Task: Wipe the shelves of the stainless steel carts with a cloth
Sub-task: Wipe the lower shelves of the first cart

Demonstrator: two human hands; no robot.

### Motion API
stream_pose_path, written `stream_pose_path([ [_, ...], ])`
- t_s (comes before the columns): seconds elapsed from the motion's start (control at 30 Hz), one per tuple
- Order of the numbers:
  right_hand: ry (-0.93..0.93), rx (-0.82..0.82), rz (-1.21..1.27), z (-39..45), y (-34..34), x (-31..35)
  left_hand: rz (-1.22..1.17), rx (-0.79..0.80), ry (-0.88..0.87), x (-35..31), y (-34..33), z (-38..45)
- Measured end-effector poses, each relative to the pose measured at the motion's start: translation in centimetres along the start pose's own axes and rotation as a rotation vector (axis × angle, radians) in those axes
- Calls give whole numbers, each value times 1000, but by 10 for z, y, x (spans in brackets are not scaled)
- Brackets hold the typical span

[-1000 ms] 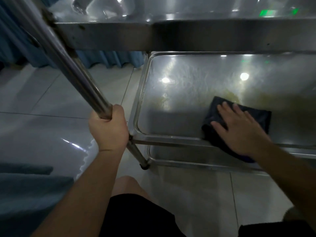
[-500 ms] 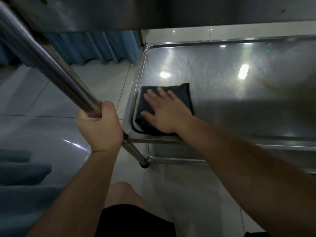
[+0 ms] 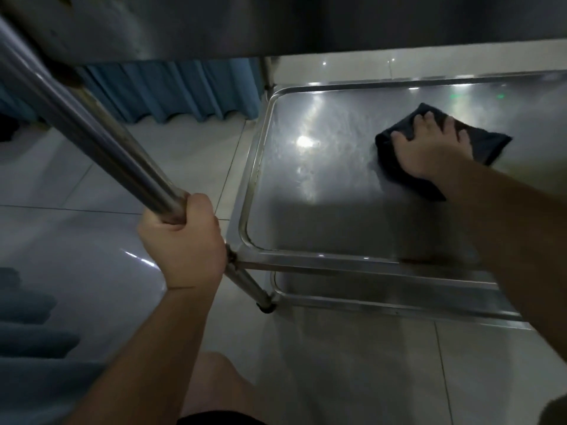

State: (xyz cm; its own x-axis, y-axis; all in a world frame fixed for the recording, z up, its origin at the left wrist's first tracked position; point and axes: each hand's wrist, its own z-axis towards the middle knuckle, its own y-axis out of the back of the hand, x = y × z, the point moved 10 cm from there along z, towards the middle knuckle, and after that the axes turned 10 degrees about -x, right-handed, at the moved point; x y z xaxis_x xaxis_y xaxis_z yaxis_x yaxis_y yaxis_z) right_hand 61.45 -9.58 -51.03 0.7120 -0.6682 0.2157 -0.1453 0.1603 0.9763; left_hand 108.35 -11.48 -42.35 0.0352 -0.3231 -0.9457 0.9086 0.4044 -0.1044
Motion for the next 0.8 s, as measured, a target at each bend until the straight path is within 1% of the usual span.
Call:
stream_pose_path([
  [0.07, 97, 17, 13, 1, -9, 56, -27, 14, 11, 0, -2, 0],
  [0.13, 236, 53, 8, -9, -19, 121, -39, 22, 16, -1, -2, -1],
  [0.23, 487, 102, 21, -48, -34, 212, -40, 0, 21, 0, -1, -1],
  [0.3, 606, 110, 48, -84, -39, 247, -33, -13, 18, 1, 0, 0],
  [0.37, 637, 119, 59, -112, -43, 254, -18, -26, 27, 1, 2, 1],
  [0.43, 700, 142, 53, -142, -42, 245, -10, -31, 40, 3, 3, 0],
  [0.57, 963, 239, 117, -217, -34, 212, -12, -20, 62, 4, 1, -3],
  [0.63, 1024, 262, 134, -236, -33, 198, 3, -11, 58, 3, 0, -4],
  [0.73, 977, 235, 128, -212, -35, 200, 16, 5, 66, 4, -1, -2],
  [0.8, 851, 153, 97, -165, -37, 210, 15, 10, 79, 7, -1, -2],
])
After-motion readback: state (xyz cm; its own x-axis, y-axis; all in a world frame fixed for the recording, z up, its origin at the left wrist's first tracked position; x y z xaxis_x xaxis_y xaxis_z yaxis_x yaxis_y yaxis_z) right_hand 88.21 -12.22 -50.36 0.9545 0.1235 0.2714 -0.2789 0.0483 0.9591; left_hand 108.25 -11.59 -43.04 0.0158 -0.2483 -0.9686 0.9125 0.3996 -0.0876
